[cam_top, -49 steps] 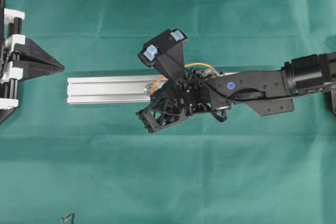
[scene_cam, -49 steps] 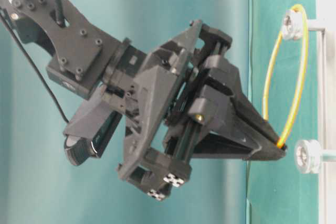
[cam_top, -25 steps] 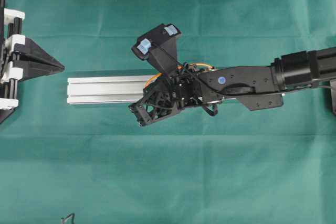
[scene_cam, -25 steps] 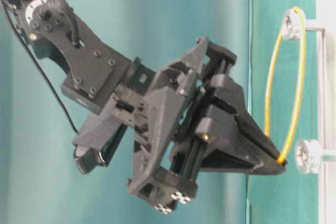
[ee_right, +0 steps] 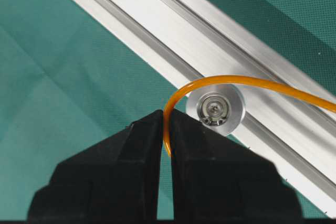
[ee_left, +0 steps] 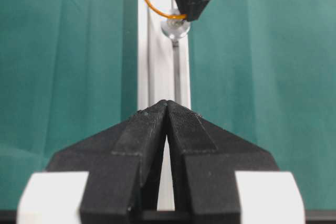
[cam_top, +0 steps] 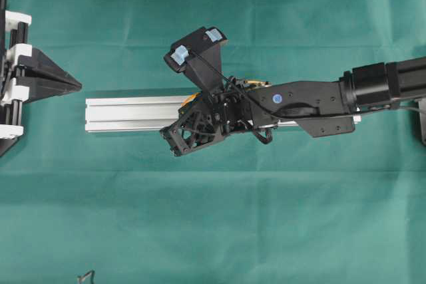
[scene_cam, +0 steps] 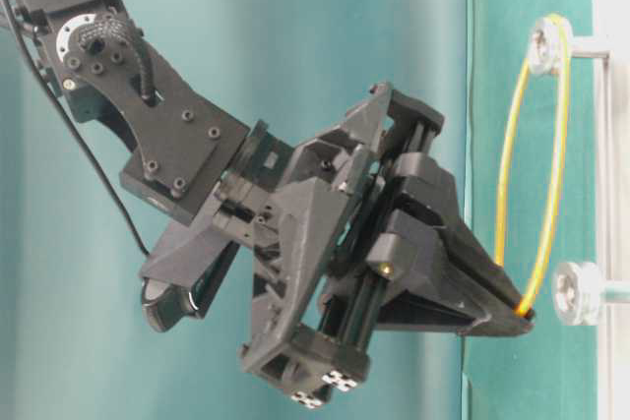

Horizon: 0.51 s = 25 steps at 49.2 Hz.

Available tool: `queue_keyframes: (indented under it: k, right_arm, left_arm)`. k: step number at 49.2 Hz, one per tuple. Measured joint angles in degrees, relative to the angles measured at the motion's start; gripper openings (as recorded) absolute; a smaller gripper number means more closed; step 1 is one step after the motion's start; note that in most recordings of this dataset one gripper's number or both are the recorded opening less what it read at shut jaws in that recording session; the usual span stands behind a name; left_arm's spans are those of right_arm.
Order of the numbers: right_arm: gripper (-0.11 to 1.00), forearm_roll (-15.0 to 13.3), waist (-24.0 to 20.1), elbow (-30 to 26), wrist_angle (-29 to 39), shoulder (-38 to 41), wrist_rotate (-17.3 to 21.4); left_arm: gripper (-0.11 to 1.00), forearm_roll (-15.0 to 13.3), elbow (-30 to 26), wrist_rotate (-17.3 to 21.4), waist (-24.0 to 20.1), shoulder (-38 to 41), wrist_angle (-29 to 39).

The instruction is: Hook the rubber onto the shaft.

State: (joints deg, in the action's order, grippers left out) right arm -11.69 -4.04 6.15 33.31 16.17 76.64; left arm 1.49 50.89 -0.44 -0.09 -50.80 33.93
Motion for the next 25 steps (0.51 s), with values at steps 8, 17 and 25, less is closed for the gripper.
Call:
queue_keyframes:
  k: [8,17,25]
  right_arm:
    - [0.07,0.0,0.2,0.0,-0.6,0.5,0.0]
    - [0.07,-0.1,0.4,0.0,-2.2,1.2,1.8]
    - [0.07,0.0,0.6,0.0,-3.3,2.1,2.7]
  left_arm:
    - [0.0,0.0,0.0,0.0,0.0,0.0,0.0]
    - [0.0,0.0,0.0,0.0,0.0,0.0,0.0]
    - [0.0,0.0,0.0,0.0,0.0,-0.1,0.0]
